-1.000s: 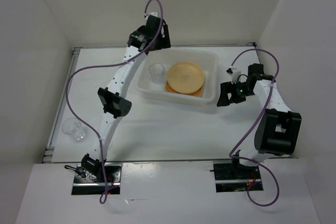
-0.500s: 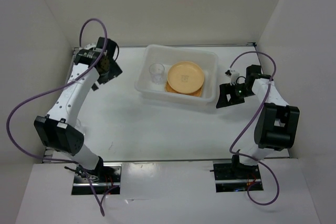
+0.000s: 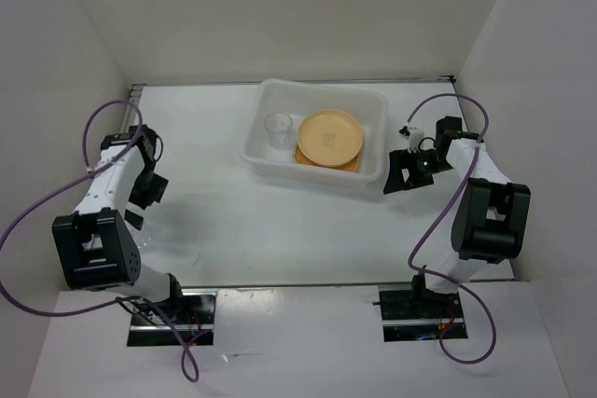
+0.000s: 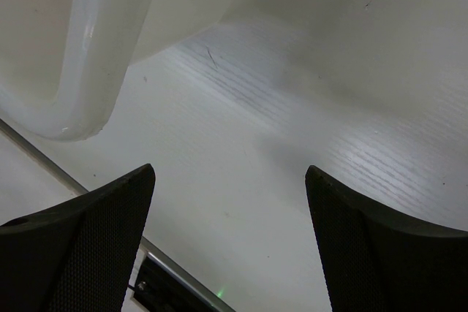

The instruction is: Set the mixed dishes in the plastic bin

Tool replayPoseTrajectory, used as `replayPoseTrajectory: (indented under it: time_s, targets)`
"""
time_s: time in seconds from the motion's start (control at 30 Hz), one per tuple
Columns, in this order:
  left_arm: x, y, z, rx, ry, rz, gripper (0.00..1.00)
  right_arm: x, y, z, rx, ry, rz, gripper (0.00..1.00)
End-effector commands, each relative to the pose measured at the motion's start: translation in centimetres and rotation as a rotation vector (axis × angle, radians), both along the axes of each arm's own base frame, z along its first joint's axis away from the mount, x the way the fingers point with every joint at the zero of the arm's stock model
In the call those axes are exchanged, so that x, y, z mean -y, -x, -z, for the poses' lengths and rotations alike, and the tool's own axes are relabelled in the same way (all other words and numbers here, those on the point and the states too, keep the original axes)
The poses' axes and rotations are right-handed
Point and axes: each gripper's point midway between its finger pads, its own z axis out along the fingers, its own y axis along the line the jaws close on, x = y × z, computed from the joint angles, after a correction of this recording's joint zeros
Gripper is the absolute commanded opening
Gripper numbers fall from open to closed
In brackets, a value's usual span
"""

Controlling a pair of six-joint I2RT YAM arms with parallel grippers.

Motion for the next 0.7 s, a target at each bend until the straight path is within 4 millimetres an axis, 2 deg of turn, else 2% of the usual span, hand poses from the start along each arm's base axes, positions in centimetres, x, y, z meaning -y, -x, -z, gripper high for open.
replayPoseTrajectory:
  time_s: [0.0, 0.13, 0.4, 0.5, 0.6, 0.67]
  targets:
    - [-1.7, -0.7, -1.9, 0.144, -0.022, -0.037, 1.0, 0.2, -0.7, -0.5, 0.023, -0.005, 0.005, 0.88]
    - [-3.4, -0.3, -1.1, 0.105, -0.021, -0.056, 1.0, 0.3, -0.6, -0.5, 0.016, 0.001, 0.014, 0.88]
    - [-3.6, 0.0, 2.1, 0.061, 0.022, -0.041, 1.0, 0.4, -0.6, -0.4, 0.015, 0.01, 0.016, 0.88]
    - [-3.8, -0.3, 2.4, 0.068, 0.03, -0.039, 1.0, 0.4, -0.8, -0.4, 0.019, 0.009, 0.024, 0.88]
    - [-3.8, -0.6, 3.6, 0.066, 0.052, -0.037, 1.0, 0.4, -0.8, -0.4, 0.019, 0.009, 0.024, 0.88]
    - [-3.8, -0.5, 4.4, 0.043, 0.07, -0.018, 0.94, 0.4, -0.8, -0.4, 0.019, 0.009, 0.024, 0.88]
